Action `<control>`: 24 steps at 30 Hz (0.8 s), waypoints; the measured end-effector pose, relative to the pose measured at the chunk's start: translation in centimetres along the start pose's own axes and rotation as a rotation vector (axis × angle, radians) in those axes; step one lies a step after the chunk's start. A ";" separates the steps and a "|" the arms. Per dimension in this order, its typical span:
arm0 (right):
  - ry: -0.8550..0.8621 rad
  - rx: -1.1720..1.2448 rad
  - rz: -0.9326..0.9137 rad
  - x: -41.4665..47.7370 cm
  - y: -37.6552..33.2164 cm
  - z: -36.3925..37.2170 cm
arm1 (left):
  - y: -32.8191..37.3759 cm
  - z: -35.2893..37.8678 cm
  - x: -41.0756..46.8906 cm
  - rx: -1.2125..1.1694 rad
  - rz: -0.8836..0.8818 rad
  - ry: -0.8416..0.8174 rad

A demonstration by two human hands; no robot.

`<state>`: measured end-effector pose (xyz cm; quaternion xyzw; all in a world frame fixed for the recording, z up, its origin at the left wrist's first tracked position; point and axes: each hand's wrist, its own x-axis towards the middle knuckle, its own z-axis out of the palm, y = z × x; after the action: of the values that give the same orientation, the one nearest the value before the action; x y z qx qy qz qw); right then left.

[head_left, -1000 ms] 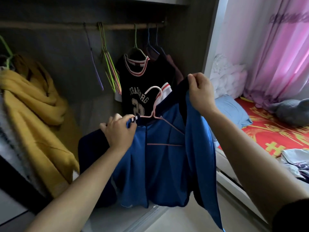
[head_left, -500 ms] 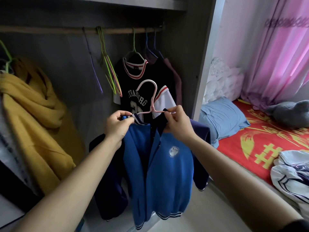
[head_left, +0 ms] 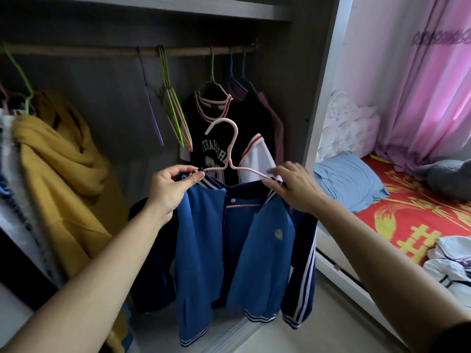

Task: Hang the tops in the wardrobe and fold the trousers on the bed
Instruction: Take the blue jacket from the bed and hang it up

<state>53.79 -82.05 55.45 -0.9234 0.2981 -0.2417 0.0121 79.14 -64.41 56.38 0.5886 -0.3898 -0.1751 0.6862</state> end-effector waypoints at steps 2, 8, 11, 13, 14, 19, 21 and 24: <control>-0.022 0.058 0.040 0.5 -0.2 0.3 | 0.6 0.1 0.4 0.030 0.042 -0.005; 0.400 0.046 -0.002 1.2 -1.5 -1.1 | 1.1 -1.9 1.5 0.549 0.199 -0.143; 0.483 0.026 0.035 1.4 -1.5 -2.4 | 1.5 -3.3 2.2 0.677 0.267 -0.075; 0.507 0.013 0.040 1.7 -1.5 -2.8 | 2.0 -3.7 2.4 0.644 0.281 -0.104; 0.514 0.010 0.033 1.8 -1.6 -3.1 | 2.3 -3.6 2.4 0.627 0.277 -0.137; 0.520 0.022 0.012 2.8 -2.3 -3.8 | 3.7 -1.6 3.1 0.487 0.366 -0.031; 0.478 -0.013 0.006 3.0 -2.6 -3.9 | 4.3 -1.3 3.5 0.446 0.373 0.012; 0.435 -0.010 0.005 3.5 -3.2 -4.1 | 5.0 -0.2 3.2 0.421 0.412 0.009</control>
<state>56.15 -80.89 61.17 -0.8488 0.2972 -0.4335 -0.0565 80.25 -65.29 62.12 0.6272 -0.5259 0.0551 0.5719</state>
